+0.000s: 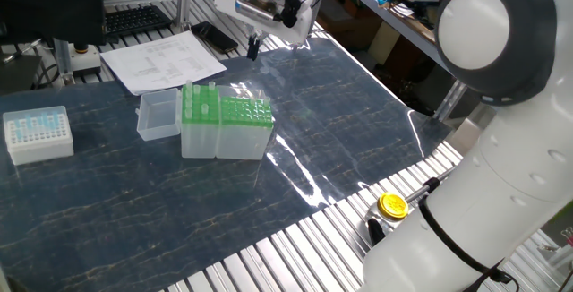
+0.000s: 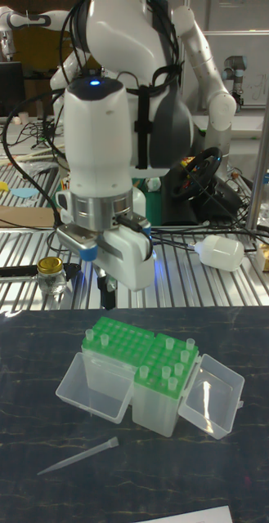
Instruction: Transfer all large pipette tips from one holder to another
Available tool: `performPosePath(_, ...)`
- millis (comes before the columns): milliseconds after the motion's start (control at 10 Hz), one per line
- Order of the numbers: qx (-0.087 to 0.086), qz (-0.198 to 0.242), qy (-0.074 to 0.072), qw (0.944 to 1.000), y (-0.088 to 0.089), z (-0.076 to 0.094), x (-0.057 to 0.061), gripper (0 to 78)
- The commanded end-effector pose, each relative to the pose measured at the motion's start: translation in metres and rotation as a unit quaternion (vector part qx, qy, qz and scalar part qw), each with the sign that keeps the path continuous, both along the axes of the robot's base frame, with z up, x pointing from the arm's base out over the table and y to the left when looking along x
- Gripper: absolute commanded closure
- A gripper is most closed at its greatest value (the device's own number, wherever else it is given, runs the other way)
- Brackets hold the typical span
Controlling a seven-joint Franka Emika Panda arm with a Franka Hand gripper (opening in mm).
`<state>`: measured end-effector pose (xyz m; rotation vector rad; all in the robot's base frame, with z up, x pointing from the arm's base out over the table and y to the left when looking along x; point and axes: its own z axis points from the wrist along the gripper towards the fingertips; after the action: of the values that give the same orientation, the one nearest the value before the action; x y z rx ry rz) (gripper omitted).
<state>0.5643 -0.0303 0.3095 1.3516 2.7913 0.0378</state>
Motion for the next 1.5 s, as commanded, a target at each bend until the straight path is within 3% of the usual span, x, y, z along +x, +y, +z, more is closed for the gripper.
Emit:
performPosePath(100,-0.005,0.001,-0.003,1.0,-0.002,-0.012,-0.003,75.9)
performPosePath(1500,-0.003,-0.006,0.001,1.0,0.001,-0.047,-0.011,75.9)
